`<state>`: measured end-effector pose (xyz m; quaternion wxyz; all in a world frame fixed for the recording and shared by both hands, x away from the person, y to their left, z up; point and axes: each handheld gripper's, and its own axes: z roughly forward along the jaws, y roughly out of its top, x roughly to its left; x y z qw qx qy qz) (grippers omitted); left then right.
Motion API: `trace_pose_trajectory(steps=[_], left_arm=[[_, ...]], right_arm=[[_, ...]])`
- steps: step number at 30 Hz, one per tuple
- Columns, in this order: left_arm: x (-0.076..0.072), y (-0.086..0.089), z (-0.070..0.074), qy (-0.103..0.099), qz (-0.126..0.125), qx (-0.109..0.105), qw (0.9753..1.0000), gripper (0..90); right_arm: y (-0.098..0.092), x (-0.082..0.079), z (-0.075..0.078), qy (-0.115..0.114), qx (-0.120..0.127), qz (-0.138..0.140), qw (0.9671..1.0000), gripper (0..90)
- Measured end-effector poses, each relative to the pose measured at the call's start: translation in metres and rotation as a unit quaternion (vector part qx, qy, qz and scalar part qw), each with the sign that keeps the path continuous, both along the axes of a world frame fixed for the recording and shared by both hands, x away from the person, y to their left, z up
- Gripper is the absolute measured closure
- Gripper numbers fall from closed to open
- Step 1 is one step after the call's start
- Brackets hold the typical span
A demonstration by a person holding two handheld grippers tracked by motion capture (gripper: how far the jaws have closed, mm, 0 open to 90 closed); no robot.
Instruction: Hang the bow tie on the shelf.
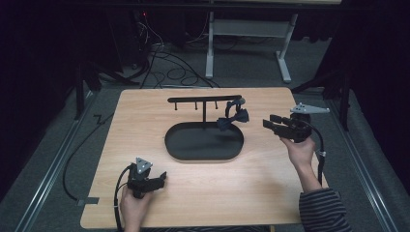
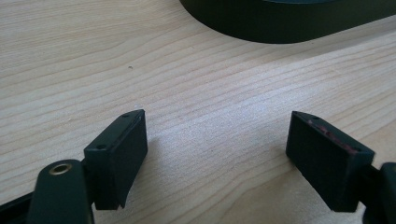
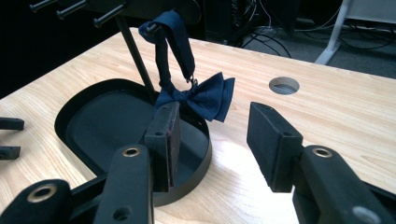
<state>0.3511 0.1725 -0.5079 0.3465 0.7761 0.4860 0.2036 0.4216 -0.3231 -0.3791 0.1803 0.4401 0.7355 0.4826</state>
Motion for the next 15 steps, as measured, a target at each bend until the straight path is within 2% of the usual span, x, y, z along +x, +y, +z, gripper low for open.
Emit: trace_pose_trajectory(steps=[15], left_arm=[[0.0, 0.0, 0.0, 0.0, 0.0, 0.0, 1.0, 20.9]], right_arm=[[-0.009, -0.014, -0.011, 0.009, 0.009, -0.004, 0.9999, 55.7]])
